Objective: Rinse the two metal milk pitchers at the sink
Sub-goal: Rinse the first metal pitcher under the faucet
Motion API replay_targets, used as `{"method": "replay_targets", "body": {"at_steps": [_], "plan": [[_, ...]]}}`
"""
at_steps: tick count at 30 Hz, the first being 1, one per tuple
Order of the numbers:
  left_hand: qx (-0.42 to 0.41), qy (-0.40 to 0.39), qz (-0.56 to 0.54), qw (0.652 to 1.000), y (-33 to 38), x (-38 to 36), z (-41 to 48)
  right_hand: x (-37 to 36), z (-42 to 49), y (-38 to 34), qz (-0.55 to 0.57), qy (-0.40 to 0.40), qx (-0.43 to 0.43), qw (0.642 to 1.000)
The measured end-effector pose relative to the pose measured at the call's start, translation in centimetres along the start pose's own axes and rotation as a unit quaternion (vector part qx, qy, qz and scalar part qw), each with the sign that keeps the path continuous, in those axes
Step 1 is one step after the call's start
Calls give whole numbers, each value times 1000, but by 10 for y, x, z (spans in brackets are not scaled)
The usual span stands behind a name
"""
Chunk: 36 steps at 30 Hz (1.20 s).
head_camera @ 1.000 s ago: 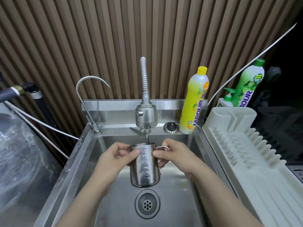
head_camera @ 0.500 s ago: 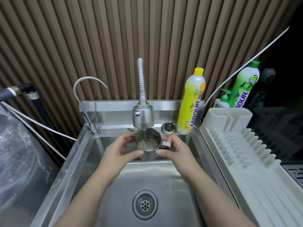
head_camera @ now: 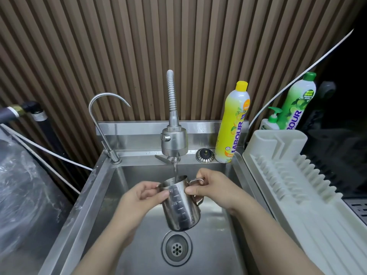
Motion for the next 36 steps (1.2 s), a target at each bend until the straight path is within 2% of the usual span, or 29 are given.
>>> {"method": "replay_targets", "body": {"at_steps": [3, 6, 8, 12, 15, 18, 23, 26, 29, 32, 34, 36], "plan": [[-18, -20, -22, 999, -9, -16, 1, 17, -2, -14, -186, 12, 12, 982], [-65, -13, 3, 998, -1, -22, 8, 25, -2, -18, -200, 42, 32, 978], [-94, -10, 27, 995, 12, -18, 11, 23, -3, -16, -146, 75, 46, 985], [-145, 16, 132, 981, 44, 3, 13, 1, 2, 0, 59, 118, 69, 989], [-171, 27, 230, 958, 69, 7, 3, -22, 5, 11, 174, 98, 64, 978], [-156, 45, 242, 957, 74, 15, 1, -33, 5, 15, 208, 67, 56, 974], [-54, 21, 71, 996, 31, 19, 7, -12, 2, 5, 102, 54, 28, 993], [-23, -23, -12, 999, 7, 1, 5, 7, -3, -14, -73, 31, 20, 997], [-31, -55, -47, 997, -2, -18, 2, 21, -8, -31, -243, 32, 29, 969], [-52, -55, -55, 996, 2, -26, 5, 26, -11, -34, -239, 71, 47, 967], [-80, -42, -27, 996, 15, -22, 7, 24, -13, -27, -165, 105, 64, 979], [-123, -15, 48, 991, 33, -11, 7, 17, -12, -15, -60, 138, 80, 985]]}}
Point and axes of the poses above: each hand's wrist, its own z-axis towards the middle knuckle, its own x-axis out of the back of the hand, y = z × x, the point moved 7 cm from there along z, towards the middle knuckle, and after that the axes turned 12 degrees about x, right-handed, at the moved point
